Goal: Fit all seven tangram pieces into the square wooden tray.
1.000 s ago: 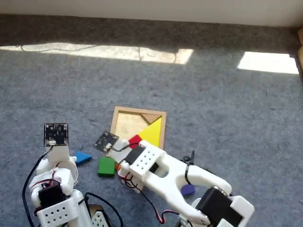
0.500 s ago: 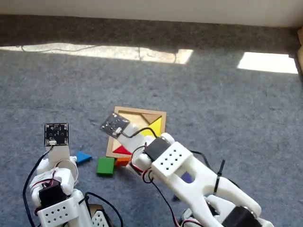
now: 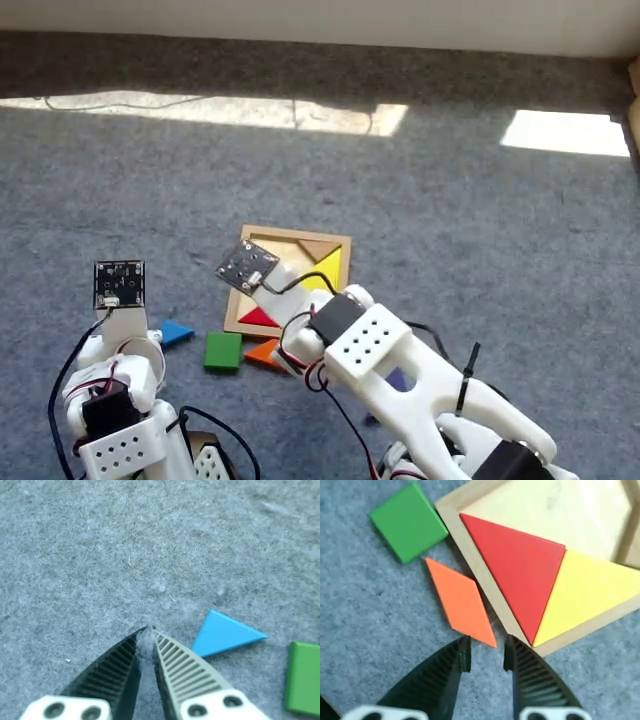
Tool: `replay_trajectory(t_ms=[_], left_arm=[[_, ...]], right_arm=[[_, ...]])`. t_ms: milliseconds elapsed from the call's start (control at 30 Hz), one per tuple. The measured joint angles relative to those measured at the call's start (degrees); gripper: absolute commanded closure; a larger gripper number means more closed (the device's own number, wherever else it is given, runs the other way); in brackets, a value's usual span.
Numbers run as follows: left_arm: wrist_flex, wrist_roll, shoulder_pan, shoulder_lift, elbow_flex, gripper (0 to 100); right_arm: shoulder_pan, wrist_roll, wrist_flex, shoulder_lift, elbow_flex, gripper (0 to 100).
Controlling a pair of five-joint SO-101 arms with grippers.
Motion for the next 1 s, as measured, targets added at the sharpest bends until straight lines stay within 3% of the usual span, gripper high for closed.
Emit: replay_trajectory(t_ms=[267, 567, 1000], left_arm=[[0.0, 0.0, 0.0, 0.0, 0.0, 99], [0.0, 0.0, 0.0, 0.0, 0.0, 99], [0.0, 0.0, 0.0, 0.0, 0.0, 99]], right_arm=[[-6.2, 0.0, -2.9, 0.5, 0.0, 85.3], [-7.6, -0.1, -4.0, 17.1, -3.5, 85.2], [-6.8, -0.1, -7.0, 23.6, -7.5, 84.9]])
